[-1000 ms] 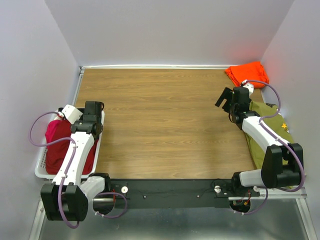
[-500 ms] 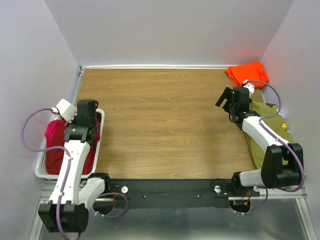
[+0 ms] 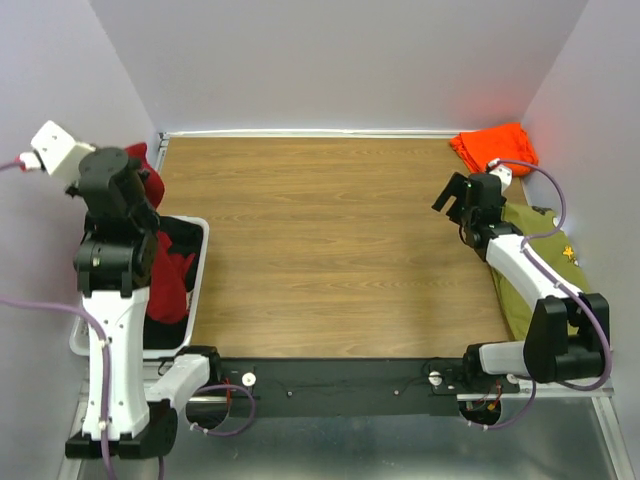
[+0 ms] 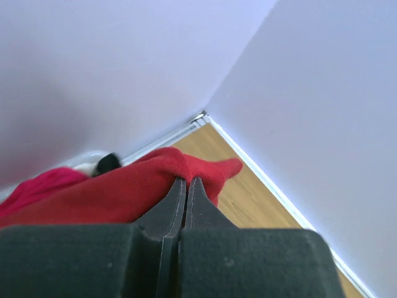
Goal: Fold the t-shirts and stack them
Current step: Grab crumpled tshirt from bin with the left arm, then move the tshirt to the center of the board
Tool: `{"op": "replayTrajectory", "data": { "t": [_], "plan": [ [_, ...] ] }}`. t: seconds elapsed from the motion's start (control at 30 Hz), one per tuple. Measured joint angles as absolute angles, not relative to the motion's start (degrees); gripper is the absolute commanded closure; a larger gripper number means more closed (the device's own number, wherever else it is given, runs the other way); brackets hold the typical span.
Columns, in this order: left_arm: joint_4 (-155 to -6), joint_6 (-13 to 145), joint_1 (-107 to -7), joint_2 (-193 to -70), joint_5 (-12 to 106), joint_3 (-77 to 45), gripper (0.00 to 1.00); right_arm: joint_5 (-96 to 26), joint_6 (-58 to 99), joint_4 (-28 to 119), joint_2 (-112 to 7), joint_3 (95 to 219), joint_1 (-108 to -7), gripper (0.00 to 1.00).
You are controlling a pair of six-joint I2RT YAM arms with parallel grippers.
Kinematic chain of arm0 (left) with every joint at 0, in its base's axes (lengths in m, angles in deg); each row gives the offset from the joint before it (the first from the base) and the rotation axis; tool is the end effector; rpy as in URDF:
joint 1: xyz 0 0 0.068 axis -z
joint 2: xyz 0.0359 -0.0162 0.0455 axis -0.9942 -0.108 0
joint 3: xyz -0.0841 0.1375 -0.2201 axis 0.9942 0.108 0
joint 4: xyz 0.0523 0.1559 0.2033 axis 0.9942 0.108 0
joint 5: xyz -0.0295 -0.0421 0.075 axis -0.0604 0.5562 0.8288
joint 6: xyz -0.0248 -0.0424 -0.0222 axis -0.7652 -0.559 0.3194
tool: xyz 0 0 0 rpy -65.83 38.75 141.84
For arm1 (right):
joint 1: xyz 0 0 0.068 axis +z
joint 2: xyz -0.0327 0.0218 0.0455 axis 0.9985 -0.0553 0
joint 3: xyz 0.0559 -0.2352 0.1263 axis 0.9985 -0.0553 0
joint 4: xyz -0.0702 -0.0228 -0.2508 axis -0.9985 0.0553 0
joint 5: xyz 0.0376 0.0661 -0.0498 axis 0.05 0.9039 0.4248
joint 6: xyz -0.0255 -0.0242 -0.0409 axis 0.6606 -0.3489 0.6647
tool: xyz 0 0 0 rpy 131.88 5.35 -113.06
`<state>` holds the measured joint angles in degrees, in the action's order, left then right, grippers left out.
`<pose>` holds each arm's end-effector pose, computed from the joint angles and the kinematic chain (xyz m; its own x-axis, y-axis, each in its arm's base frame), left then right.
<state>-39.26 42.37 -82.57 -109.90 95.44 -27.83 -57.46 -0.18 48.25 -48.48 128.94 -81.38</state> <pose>0.1439 0.0200 0.4860 0.2346 -0.4461 -0.8637 -0.5960 0.6359 -0.4903 0.2946 0.0190 0.2444 -0.4196 0.4110 -0.8093 0.3563 0.8946 0.2696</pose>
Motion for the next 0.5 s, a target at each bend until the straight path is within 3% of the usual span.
{"op": "replayTrajectory", "data": {
  "t": [0.27,0.5],
  "plan": [
    [-47.72,51.2,-77.82,-124.61,85.72,-37.28,1.0,-57.46,-0.22,49.02,-44.64,130.44,-81.38,0.02],
    [-56.07,59.62,-61.04,-133.06,81.28,-44.51,1.0,-57.52,-0.59,49.58,-42.08,131.65,-81.38,0.02]
  ]
}}
